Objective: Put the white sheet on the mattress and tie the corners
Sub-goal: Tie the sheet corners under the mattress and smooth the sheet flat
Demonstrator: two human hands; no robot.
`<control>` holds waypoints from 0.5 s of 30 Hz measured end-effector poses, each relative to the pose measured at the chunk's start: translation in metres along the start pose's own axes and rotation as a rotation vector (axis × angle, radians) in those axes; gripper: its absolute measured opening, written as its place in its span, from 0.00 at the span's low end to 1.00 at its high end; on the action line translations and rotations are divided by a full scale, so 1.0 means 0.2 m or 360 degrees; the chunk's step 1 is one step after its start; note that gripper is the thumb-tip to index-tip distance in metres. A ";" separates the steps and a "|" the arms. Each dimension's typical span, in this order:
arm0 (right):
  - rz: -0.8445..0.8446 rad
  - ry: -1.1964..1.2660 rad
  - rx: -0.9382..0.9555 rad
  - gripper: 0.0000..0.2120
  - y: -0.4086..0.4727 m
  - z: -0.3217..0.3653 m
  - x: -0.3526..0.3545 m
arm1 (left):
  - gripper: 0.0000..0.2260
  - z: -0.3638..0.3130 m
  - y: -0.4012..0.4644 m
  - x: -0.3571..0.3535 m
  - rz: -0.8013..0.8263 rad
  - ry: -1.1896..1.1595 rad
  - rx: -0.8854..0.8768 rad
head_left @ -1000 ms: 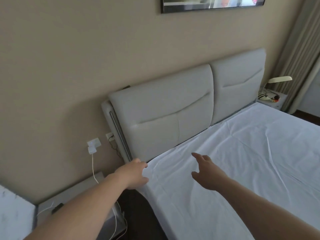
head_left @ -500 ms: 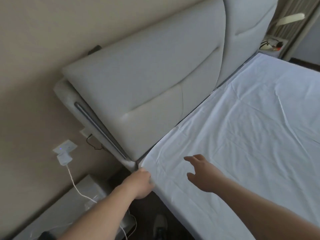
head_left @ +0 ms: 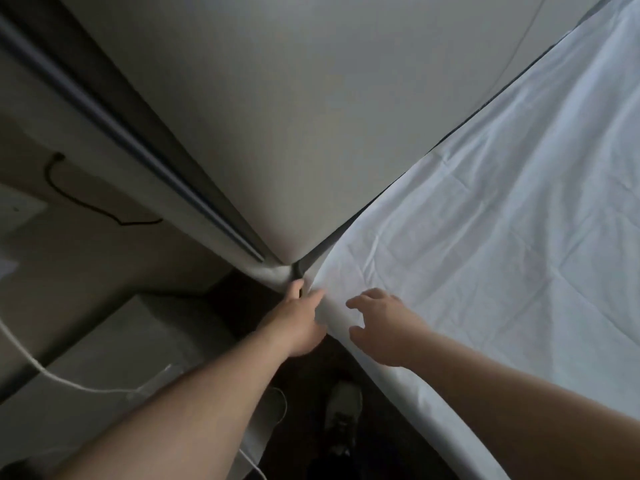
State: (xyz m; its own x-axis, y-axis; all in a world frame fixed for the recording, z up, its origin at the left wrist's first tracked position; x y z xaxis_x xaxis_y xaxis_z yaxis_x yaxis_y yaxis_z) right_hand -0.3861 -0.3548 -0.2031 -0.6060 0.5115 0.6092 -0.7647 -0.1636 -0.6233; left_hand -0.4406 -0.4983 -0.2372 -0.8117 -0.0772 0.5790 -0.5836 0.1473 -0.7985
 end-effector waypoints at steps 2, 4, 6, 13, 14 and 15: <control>-0.0026 -0.0050 0.0034 0.27 0.11 0.05 0.00 | 0.30 0.03 0.04 -0.03 -0.0014 -0.0026 -0.0027; -0.0074 -0.0106 0.0041 0.27 0.20 0.07 0.00 | 0.33 0.06 0.06 -0.01 -0.0185 0.0011 -0.0002; -0.0111 -0.0157 0.0022 0.27 0.27 0.08 0.00 | 0.35 0.09 0.08 0.02 -0.0382 0.0118 0.0073; -0.0047 -0.0271 -0.0042 0.34 0.43 0.08 0.04 | 0.37 0.08 0.08 0.04 -0.0489 -0.0176 0.0168; -0.0007 -0.0331 -0.0011 0.36 0.44 0.09 0.05 | 0.36 0.06 0.08 0.05 -0.0485 -0.0273 0.0121; 0.0015 -0.0431 0.0072 0.36 0.45 0.11 0.05 | 0.35 0.04 0.07 0.05 -0.0483 -0.0326 0.0072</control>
State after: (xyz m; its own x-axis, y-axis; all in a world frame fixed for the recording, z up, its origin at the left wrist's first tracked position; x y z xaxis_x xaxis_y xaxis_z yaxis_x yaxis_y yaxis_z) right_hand -0.4670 -0.3828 -0.2423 -0.6451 0.2668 0.7161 -0.7640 -0.2081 -0.6107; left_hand -0.4574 -0.5046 -0.2448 -0.5864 -0.3070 0.7495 -0.7954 0.0437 -0.6045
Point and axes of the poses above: each hand's wrist, its own y-axis towards the middle knuckle, its own x-axis out of the back of the hand, z = x × y, the point moved 8 cm from there along y, towards the middle knuckle, and after that the axes turned 11 degrees about x, right-handed, at the moved point
